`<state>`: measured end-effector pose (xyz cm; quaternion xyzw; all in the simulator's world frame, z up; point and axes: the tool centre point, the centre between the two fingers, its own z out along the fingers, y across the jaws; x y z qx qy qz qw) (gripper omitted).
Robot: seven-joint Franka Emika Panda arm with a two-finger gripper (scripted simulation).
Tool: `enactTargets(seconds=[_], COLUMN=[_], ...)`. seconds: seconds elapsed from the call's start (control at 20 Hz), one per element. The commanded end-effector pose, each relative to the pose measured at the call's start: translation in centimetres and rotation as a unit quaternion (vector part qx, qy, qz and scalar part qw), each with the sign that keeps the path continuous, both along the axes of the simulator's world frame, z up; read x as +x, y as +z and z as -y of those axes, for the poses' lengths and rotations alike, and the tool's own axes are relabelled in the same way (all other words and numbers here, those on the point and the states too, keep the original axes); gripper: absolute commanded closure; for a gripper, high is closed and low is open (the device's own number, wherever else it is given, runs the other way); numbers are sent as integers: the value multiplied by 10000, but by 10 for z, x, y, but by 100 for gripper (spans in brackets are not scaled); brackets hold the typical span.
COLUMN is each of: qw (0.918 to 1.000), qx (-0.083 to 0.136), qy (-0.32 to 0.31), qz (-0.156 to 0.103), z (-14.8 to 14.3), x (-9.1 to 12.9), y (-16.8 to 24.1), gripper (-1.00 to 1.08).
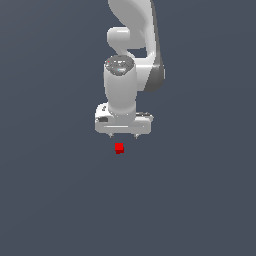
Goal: Pick up the red cube and move it to a goal position.
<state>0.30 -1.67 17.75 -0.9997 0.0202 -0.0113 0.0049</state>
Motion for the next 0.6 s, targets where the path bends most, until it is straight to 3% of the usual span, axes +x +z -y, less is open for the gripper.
enactTargets(seconds=[0.0,0.55], qw=[10000,9999], qx=[0,-12], qy=[0,110], qz=[0,-28], z=[0,6], x=[0,-10], y=[0,-38], gripper=[-92,-92])
